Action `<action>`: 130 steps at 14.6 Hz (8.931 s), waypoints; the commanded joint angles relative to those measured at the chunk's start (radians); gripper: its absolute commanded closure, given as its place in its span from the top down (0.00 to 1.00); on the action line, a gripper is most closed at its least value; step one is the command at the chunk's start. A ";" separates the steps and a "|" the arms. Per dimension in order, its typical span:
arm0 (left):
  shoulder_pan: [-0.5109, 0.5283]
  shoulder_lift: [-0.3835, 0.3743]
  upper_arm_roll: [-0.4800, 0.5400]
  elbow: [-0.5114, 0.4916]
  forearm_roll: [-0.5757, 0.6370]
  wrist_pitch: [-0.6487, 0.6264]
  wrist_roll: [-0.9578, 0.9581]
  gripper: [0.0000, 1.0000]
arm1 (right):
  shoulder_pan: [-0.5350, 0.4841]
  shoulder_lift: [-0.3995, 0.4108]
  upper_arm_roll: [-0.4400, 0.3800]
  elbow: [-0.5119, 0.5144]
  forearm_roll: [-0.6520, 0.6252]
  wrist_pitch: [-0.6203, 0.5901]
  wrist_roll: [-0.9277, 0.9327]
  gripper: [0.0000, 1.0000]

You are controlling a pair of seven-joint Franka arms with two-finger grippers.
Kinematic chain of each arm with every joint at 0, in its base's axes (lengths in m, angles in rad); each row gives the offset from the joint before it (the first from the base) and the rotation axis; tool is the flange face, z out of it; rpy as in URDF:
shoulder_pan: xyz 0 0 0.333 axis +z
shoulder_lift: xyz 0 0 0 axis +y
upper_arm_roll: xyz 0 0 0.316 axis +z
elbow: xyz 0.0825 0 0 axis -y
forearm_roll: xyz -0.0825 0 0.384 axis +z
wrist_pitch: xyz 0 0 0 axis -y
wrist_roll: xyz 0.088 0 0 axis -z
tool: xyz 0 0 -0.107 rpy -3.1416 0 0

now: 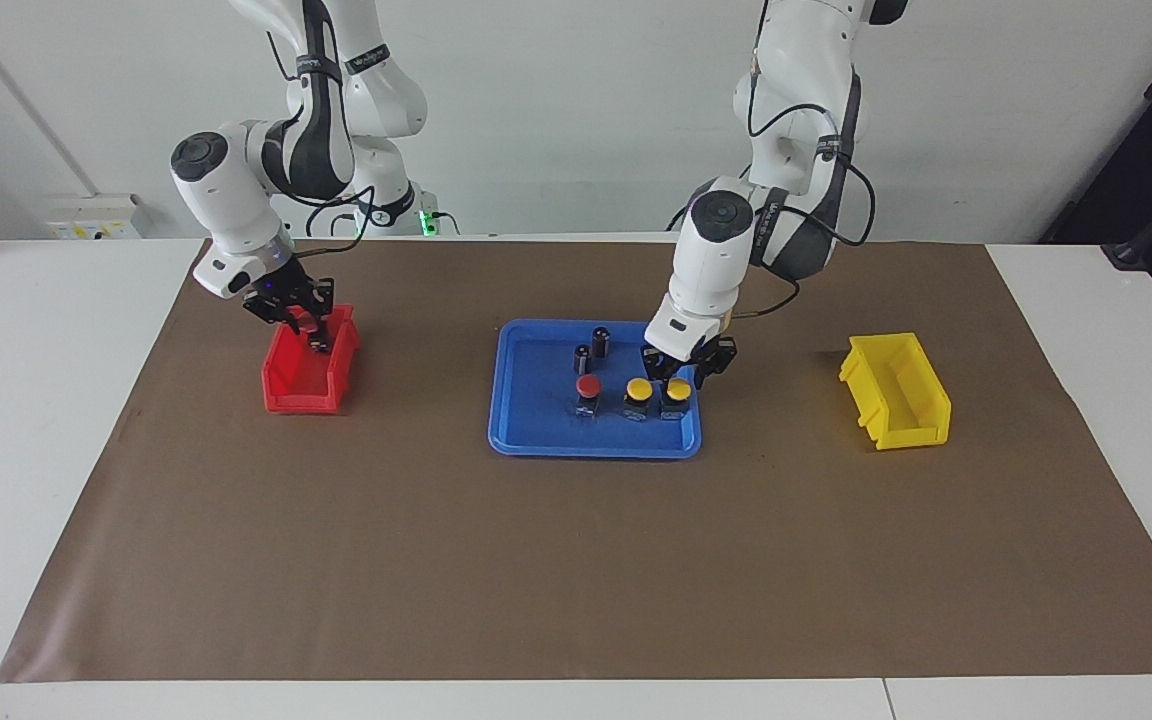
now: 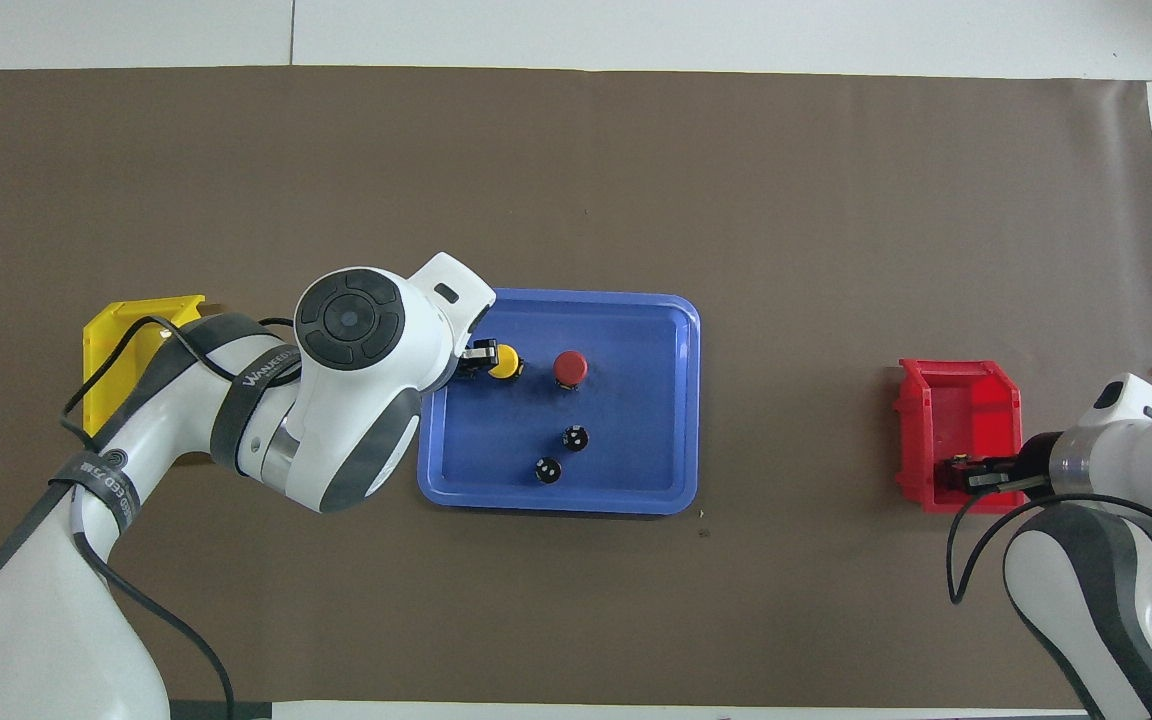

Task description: Sort red and yellow buttons by color

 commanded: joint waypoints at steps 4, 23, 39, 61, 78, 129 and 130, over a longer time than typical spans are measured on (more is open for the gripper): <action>-0.019 -0.015 0.011 -0.033 0.007 0.033 -0.029 0.37 | 0.001 0.013 0.004 -0.018 0.014 0.040 -0.014 0.29; 0.581 -0.200 0.028 0.091 0.064 -0.393 0.671 0.02 | 0.180 0.221 0.111 0.644 0.000 -0.401 0.288 0.72; 0.605 -0.232 0.023 -0.279 0.090 -0.050 0.641 0.04 | 0.632 0.711 0.113 0.954 -0.118 -0.112 0.980 0.76; 0.530 -0.256 0.000 0.342 -0.011 -0.650 0.690 1.00 | 0.664 0.669 0.127 0.831 -0.073 -0.066 0.978 0.66; 0.524 -0.195 0.001 0.368 -0.014 -0.579 0.696 1.00 | 0.516 0.536 0.122 0.881 -0.063 -0.216 0.866 0.19; 0.479 -0.003 0.021 0.384 -0.054 -0.521 0.553 0.01 | -0.091 0.169 0.116 0.168 -0.014 0.065 0.061 0.64; 0.500 -0.006 0.023 0.367 -0.052 -0.515 0.573 0.01 | -0.097 0.172 0.116 0.194 -0.014 0.030 0.052 0.64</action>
